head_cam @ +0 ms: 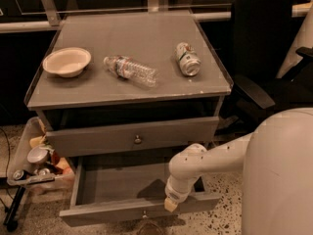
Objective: Open middle drawer
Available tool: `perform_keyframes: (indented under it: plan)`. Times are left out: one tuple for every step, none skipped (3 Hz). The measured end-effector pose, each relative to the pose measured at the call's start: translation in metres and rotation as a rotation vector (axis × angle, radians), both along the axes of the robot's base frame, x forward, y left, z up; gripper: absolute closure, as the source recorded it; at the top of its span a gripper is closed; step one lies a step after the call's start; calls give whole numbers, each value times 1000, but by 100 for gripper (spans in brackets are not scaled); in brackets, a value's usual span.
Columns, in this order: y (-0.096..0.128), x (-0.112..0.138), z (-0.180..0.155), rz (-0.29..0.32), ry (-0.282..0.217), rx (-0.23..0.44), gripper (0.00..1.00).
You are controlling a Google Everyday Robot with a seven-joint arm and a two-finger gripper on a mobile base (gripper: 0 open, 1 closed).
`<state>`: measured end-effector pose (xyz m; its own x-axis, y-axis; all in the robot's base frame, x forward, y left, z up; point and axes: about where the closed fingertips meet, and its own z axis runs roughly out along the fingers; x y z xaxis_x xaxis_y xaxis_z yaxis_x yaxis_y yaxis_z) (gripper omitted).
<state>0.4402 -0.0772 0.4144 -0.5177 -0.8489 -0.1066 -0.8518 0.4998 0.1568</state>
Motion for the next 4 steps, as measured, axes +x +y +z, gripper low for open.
perform_keyframes:
  plan:
    - [4, -2, 2, -15, 5, 7, 100]
    - [7, -4, 4, -27, 9, 13, 100]
    - [7, -10, 2, -31, 19, 12, 100]
    - [10, -12, 4, -46, 23, 18, 100]
